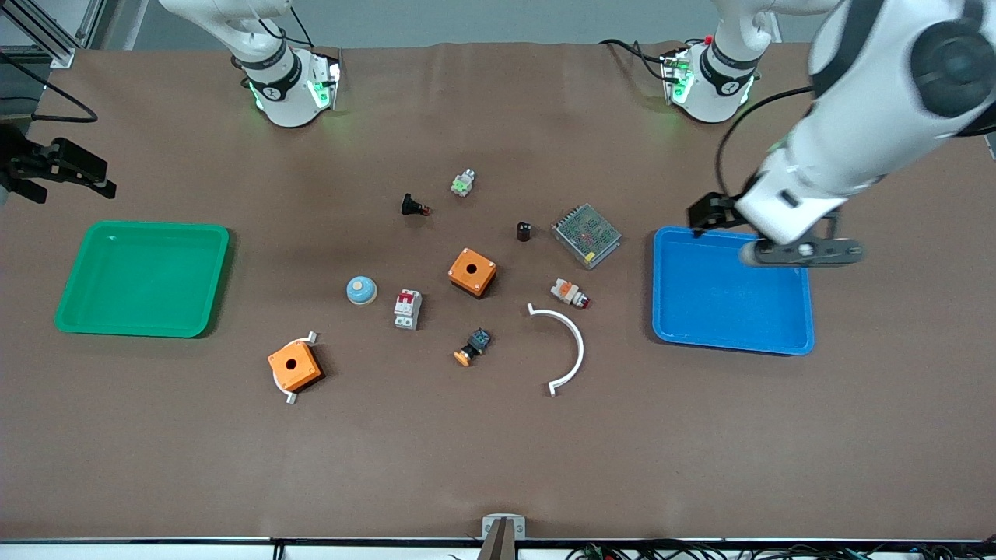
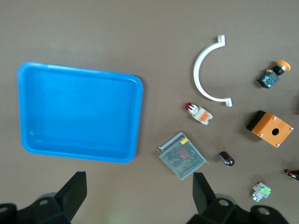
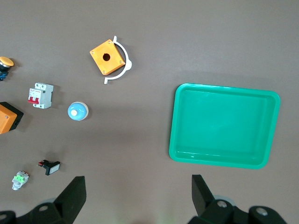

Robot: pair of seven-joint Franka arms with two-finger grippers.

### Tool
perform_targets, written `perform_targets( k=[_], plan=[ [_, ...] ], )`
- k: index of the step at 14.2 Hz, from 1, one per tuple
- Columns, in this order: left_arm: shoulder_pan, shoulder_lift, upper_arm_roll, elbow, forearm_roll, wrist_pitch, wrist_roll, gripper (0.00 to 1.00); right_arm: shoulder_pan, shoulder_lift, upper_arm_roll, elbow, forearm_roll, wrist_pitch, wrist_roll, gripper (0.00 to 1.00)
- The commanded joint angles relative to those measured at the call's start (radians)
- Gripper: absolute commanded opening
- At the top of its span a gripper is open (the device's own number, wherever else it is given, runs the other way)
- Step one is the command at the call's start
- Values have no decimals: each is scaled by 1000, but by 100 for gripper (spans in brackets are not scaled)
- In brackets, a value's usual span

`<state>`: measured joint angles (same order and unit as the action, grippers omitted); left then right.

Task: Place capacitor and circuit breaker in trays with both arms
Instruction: 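Move the left gripper from rest toward the black capacitor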

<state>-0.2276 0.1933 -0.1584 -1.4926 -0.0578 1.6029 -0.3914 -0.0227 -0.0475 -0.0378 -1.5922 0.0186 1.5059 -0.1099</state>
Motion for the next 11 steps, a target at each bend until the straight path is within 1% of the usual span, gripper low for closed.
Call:
perform_targets(
  k=[1,3,5,7,9,11],
  plan=[
    [-88,79,5,17,-7,35,-111,100,-31,-25,12,-21,-9,-3,-10,100],
    [-174,150,7,17,-2,92,-228,100,-31,-23,12,-22,-9,-4,-5,100],
    [-223,201,5,14,-4,149,-312,100,-31,-23,12,-22,-9,-4,-5,100],
    [-295,256,7,6,3,204,-391,100,-31,-23,12,-9,-11,-25,-7,100],
    [-343,281,7,-35,4,282,-460,100,-29,-18,13,15,-11,-36,-8,100],
    [-378,282,7,-104,4,385,-494,100,-36,-11,12,18,-11,-29,-7,100]
  ],
)
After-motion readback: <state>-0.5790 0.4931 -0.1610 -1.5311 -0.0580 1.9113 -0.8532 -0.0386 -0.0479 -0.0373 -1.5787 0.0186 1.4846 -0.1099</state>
